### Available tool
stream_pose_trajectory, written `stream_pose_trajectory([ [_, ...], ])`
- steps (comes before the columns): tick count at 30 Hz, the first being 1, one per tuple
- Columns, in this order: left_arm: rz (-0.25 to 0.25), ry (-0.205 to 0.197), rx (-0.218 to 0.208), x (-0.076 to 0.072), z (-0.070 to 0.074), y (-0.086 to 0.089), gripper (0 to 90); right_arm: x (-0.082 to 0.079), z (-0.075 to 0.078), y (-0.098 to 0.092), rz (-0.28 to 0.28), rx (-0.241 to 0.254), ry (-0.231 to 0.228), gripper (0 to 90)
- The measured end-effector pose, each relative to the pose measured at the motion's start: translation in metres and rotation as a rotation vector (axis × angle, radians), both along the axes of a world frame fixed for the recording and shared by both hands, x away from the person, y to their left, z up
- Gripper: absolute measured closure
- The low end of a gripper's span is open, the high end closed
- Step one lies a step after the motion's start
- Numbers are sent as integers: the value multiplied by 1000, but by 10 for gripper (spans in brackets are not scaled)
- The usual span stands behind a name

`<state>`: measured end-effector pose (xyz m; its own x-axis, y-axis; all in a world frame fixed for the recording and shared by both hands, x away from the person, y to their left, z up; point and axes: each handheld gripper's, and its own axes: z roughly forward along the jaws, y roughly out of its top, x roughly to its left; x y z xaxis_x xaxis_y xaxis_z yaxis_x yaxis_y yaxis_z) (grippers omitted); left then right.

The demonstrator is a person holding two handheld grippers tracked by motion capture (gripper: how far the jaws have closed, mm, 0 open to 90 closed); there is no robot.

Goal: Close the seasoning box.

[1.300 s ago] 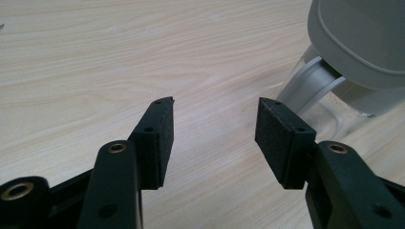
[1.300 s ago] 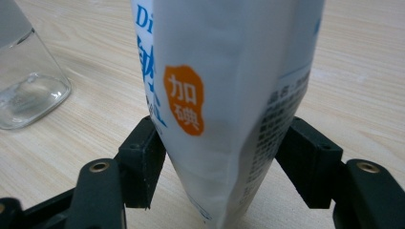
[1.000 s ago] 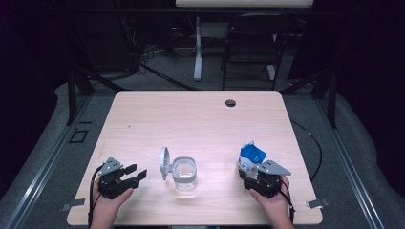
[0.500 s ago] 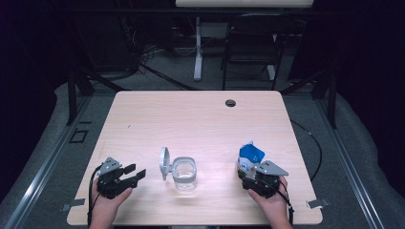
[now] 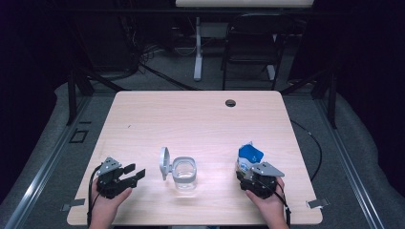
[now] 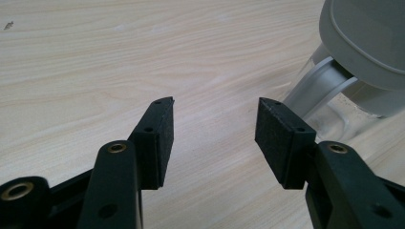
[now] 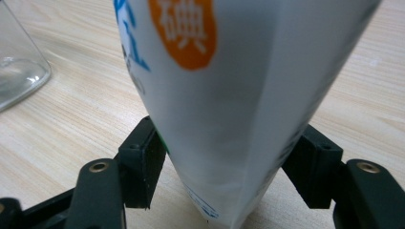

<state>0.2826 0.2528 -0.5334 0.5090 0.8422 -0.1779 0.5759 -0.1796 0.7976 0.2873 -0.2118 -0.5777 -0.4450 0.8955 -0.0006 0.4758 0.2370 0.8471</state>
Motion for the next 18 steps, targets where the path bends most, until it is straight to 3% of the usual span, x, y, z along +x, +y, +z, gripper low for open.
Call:
stream_pose_trajectory([
  [18,3,3,2,0,-1,1,486,2,-4,3,-27,4,-9,358],
])
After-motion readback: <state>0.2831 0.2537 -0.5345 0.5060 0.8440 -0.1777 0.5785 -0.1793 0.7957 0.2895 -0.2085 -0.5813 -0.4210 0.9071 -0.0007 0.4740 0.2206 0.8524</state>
